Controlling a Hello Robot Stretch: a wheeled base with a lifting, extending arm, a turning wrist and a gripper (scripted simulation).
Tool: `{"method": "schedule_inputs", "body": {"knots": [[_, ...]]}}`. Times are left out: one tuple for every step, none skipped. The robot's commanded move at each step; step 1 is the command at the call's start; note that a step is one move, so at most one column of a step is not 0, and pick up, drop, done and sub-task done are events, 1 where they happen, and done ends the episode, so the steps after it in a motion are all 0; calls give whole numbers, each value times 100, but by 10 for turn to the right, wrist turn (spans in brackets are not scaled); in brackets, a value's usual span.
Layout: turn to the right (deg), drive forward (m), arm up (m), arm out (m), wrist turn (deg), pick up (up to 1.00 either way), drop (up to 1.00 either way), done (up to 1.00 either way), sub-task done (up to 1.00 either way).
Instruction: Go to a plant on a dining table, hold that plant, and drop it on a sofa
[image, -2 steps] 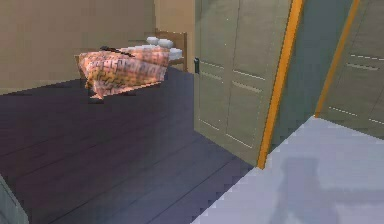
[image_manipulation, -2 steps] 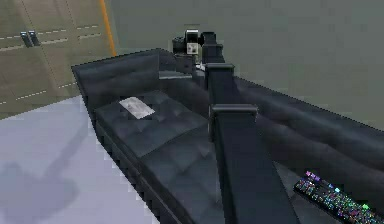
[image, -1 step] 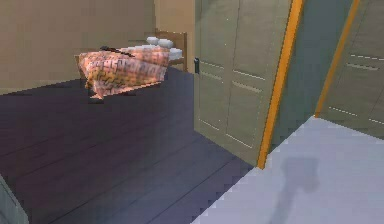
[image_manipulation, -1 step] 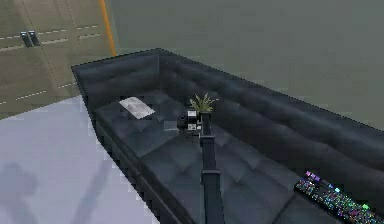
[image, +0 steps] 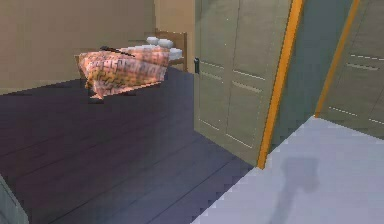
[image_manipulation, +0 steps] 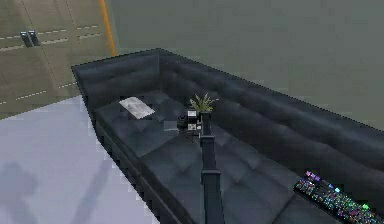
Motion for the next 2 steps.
{"method": "schedule_inputs", "body": {"knots": [[0,0,0,0,0,0,100,0,0],[0,0,10,0,0,0,0,0,0]]}}
